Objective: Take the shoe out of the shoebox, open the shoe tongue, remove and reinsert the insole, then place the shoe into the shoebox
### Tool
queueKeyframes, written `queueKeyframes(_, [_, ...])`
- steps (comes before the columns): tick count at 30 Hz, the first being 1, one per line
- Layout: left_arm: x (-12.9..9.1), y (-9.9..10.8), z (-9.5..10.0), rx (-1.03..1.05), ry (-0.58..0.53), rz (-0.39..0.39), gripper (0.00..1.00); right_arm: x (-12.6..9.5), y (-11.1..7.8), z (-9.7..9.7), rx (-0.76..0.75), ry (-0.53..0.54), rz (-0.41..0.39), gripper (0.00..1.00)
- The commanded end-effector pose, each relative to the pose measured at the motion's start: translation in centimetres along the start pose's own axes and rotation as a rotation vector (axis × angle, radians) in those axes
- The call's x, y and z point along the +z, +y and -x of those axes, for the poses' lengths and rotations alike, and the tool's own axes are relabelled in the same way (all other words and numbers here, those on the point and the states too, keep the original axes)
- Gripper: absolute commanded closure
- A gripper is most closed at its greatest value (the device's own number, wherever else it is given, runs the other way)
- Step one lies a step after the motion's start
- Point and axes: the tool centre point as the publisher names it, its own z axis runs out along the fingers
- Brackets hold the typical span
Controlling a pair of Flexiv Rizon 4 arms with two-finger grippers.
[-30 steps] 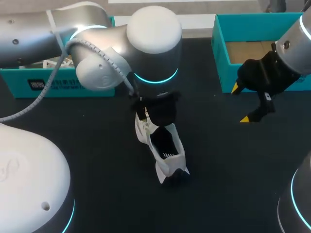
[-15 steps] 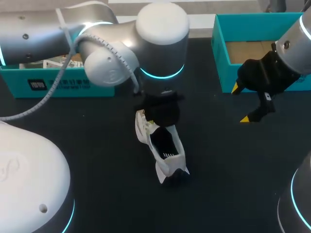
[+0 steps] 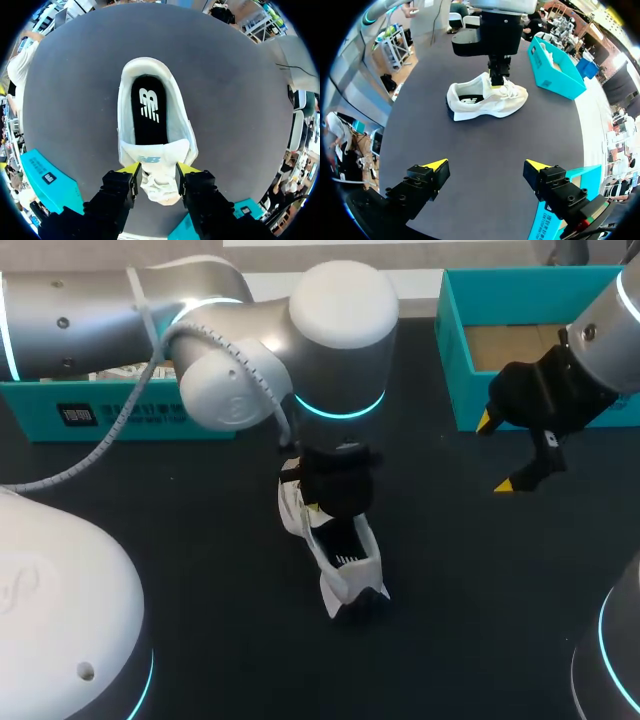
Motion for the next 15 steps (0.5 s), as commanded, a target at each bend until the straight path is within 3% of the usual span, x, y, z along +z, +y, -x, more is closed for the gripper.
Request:
queueKeyframes(1, [-0.9, -0.6, 0.0, -0.002, -0.019, 0.021, 0.54, 0.1, 0.0, 0.0, 0.001, 0.0, -0.003, 0.0])
queueKeyframes(5, [-1.2, -1.2, 0.1, -0.017, -0.041, 0.013, 0.52, 0.1, 0.0, 0.0, 0.001, 0.0, -0.003, 0.0])
queueKeyframes(15, [1.3, -3.0, -0.4, -0.097, -0.035, -0.047, 0.52, 0.1, 0.0, 0.0, 0.001, 0.0, -0.003, 0.0])
